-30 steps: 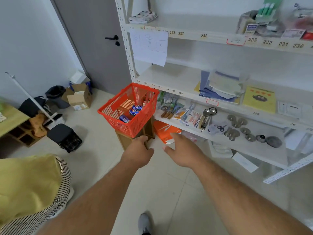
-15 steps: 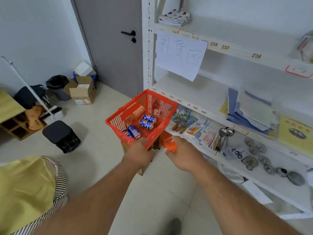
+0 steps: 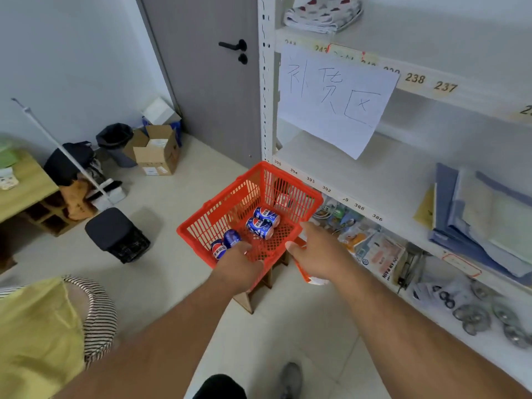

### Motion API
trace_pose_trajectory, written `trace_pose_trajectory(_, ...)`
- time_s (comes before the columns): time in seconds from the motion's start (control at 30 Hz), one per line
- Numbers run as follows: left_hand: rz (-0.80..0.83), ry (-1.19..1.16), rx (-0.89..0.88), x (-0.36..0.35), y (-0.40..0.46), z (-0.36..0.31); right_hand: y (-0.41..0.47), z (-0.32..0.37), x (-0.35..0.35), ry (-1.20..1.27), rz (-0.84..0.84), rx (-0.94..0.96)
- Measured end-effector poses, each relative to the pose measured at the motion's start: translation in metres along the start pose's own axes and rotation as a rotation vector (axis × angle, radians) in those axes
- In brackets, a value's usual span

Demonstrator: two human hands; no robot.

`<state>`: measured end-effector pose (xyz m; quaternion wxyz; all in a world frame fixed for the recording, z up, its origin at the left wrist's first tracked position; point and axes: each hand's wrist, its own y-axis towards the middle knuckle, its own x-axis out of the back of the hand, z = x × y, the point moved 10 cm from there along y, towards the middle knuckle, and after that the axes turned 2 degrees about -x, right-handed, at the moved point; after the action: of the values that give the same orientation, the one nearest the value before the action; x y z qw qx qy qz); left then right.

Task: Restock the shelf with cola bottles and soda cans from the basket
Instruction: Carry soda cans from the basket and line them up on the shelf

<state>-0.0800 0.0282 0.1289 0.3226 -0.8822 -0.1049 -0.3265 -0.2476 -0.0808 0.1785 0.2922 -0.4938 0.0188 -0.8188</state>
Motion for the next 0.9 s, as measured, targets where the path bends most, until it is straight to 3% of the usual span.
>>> trace_pose_trajectory(0.7,0.088,-0.364,0.151,0.016,0.206,0.059,0.196,0.026,-0.064,-0.149,0.191,-0.123)
trace_pose_trajectory(0.9,0.093,-0.473,0.324,-0.02,0.265,0.08,0.275,0.003,-0.09,-0.156,0.281,-0.131)
